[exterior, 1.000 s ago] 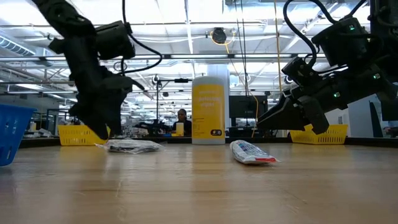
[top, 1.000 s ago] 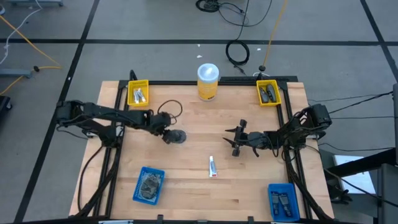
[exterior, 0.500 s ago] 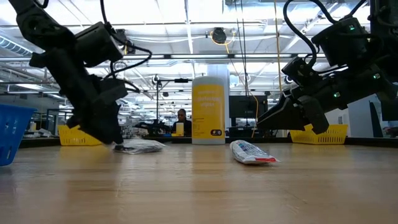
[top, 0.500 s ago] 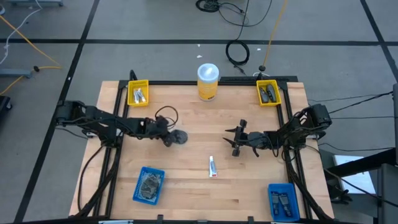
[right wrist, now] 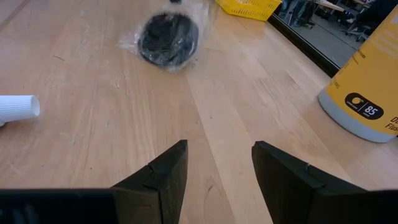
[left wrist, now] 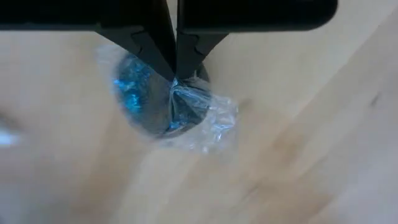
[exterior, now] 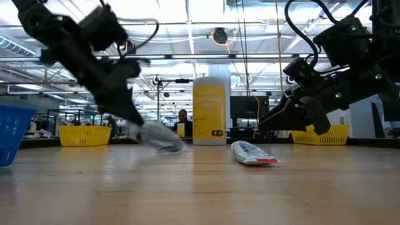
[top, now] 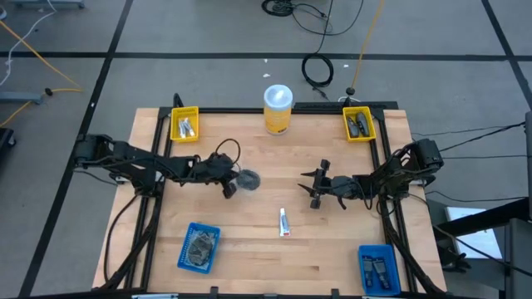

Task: Pick & Place Travel size toiletries
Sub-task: Put the black hairbrush into the left blue bin

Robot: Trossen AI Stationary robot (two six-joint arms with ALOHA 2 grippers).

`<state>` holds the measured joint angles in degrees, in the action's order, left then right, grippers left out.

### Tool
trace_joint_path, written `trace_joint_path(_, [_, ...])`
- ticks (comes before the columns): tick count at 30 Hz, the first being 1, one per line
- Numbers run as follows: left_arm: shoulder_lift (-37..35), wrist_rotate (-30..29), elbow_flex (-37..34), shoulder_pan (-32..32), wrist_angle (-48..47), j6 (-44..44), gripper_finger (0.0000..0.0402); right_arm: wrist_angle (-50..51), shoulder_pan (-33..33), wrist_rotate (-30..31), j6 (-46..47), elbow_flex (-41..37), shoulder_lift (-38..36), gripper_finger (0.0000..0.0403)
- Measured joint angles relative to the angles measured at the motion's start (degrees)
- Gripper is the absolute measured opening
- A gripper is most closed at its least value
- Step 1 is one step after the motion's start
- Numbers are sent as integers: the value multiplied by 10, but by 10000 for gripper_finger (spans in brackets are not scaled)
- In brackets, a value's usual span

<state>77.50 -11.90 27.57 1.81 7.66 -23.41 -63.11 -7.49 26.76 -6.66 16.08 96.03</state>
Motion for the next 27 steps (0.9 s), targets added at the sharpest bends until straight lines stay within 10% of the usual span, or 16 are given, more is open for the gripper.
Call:
trace_joint_path(15, [-45, 156, 272, -238, -351, 101, 4, 1, 0, 0, 0, 0, 0, 171])
trace_joint_path(27, [-41, 144, 277, -384, -580, 33, 1, 0, 0, 0, 0, 0, 0, 171])
